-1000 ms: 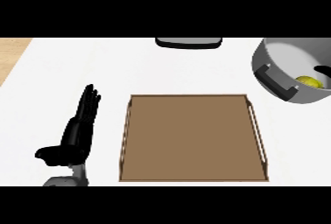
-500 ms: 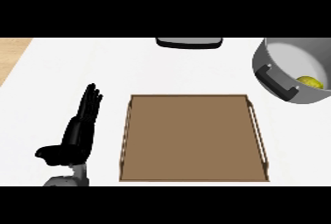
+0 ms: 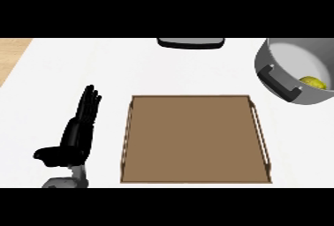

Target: Pick the pear from the tray and place it in the pot

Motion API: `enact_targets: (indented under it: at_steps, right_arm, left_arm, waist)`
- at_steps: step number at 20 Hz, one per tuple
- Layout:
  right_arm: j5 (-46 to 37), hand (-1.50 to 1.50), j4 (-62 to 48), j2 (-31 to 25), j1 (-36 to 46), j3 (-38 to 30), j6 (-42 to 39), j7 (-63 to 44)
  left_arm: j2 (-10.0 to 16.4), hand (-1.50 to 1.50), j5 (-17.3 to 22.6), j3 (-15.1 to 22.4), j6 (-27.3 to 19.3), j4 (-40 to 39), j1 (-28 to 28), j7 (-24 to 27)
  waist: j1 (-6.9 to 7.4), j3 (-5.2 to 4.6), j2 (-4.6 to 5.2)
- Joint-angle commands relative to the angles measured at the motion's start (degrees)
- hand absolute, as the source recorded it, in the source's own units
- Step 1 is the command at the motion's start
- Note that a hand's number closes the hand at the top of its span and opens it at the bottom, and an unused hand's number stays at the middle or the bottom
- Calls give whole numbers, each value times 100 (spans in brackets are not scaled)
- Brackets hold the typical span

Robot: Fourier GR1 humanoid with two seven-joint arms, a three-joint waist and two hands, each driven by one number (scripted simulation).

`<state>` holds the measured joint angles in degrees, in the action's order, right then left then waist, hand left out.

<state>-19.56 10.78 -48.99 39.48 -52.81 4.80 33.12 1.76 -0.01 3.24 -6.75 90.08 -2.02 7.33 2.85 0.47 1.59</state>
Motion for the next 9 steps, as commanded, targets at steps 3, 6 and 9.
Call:
enact_targets:
  at_steps: [3,6,9]
  right_arm:
    - [298,-150,-69,-171,-82,-278,-13,6]
    - [403,-150,-84,-415,-273,-415,-37,0]
    - [549,-150,-75,-399,-421,-549,-23,153]
  left_arm:
    - [-40,0,-97,133,-75,243,-34,-263]
    - [-36,0,-8,-2,1,-137,-23,69]
    - [14,0,-15,16,35,-4,-2,13]
  waist:
    - [3,3,-36]
    - [-5,10,5]
    - [-21,8,-19]
